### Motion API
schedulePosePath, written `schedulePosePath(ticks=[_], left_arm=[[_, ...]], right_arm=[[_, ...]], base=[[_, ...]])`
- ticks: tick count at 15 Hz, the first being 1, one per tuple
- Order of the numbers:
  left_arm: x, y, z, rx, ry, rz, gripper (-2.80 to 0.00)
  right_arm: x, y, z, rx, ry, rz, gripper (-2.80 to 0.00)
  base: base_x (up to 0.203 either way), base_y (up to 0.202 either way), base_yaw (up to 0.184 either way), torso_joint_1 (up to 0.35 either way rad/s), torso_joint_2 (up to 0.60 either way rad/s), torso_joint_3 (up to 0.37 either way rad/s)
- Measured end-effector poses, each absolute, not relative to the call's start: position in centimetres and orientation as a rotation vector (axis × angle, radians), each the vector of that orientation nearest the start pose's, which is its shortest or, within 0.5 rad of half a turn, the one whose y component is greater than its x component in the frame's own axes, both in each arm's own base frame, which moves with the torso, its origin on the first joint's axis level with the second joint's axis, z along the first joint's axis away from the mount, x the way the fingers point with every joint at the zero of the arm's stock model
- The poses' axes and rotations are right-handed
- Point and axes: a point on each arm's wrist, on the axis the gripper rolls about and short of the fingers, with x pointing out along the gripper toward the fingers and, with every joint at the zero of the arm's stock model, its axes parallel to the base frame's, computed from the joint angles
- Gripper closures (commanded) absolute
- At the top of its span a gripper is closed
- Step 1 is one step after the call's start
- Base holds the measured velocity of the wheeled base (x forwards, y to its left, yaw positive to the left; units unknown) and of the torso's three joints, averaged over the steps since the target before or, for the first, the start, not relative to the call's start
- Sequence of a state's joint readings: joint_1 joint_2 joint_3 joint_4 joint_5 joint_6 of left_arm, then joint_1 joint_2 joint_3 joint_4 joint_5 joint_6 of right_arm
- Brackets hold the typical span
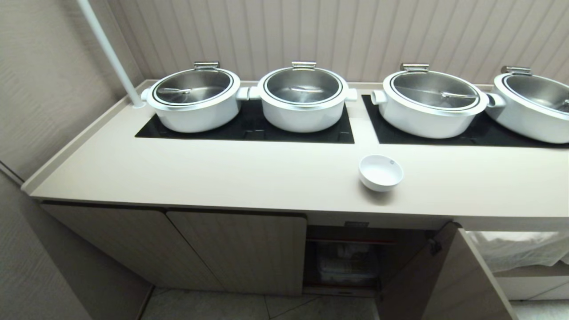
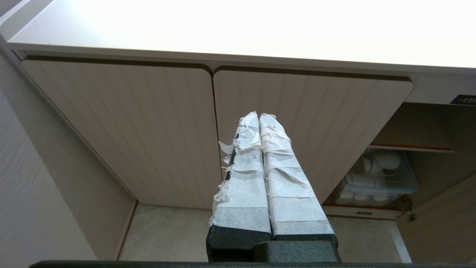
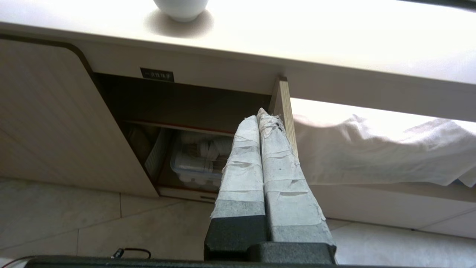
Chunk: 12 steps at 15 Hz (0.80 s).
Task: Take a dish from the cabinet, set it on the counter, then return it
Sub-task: Pick up the bowl from the table
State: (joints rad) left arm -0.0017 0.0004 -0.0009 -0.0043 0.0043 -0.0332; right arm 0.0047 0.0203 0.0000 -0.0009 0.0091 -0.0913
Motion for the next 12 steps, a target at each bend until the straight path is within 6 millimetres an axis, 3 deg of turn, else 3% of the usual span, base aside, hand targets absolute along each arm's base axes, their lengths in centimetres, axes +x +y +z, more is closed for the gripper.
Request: schedulePosePath(ticks=[5, 9, 12], left_arm=[[-2.3, 0.0, 7.6, -0.034, -0.005, 0.003, 0.0], [-2.3, 0.0, 7.6, -0.033, -0.005, 0.002, 0.0], [-2.3, 0.0, 7.6, -0.033, -0.005, 0.002, 0.0]], right_arm=[[-1.4, 0.0, 8.6, -0.091, 0.1, 0.013, 0.0], [0.1, 0.0, 11.9, -0.091, 0.173, 0.016, 0.0], [2.3, 0.0, 15.0, -0.093, 0.236, 0.025, 0.0]], base=[[0.0, 0.0, 0.0, 0.0, 0.0, 0.0], [0.0, 0.0, 0.0, 0.0, 0.0, 0.0], [0.0, 0.0, 0.0, 0.0, 0.0, 0.0]])
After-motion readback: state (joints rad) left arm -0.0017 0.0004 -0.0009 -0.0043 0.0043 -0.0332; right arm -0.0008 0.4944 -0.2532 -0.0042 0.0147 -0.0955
